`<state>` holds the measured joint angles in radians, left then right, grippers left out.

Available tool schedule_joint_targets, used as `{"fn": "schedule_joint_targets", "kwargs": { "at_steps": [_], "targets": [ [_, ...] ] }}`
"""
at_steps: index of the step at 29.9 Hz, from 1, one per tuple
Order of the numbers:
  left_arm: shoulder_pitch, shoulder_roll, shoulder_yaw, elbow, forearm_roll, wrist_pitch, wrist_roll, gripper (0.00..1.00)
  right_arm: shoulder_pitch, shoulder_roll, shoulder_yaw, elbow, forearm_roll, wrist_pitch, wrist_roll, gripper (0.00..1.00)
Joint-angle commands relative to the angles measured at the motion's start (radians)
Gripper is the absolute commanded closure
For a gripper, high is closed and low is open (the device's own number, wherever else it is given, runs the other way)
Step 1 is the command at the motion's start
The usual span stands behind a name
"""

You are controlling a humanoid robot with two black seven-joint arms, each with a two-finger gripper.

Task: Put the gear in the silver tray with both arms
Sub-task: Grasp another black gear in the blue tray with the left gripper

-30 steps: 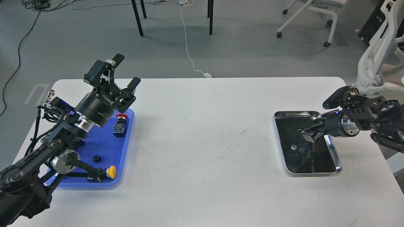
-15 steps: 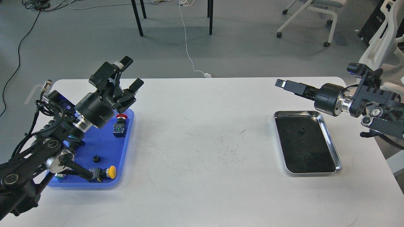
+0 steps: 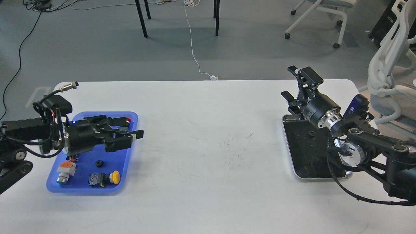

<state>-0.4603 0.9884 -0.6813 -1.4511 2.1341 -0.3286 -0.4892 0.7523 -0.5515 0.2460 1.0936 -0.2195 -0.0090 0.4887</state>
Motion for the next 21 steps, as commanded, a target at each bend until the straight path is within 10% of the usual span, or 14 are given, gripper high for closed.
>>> {"fn": "schedule_joint_targets", "kwargs": {
  "at_steps": [1, 5, 21],
  "targets": [
    [-0.084, 0.055, 0.147, 0.017, 0.048, -0.004, 0.0, 0.2, -0.002, 0.005, 0.001, 0.0, 0.0, 0.0, 0.0, 0.02],
    [-0.173, 0.053, 0.32, 0.054, 0.048, -0.004, 0.0, 0.49, -0.001, 0.015, 0.003, -0.003, -0.001, 0.0, 0.0, 0.02],
    [-0.212, -0.05, 0.411, 0.235, 0.048, -0.033, 0.0, 0.49, -0.002, 0.012, 0.007, 0.003, -0.003, 0.0, 0.0, 0.02]
  ]
}}
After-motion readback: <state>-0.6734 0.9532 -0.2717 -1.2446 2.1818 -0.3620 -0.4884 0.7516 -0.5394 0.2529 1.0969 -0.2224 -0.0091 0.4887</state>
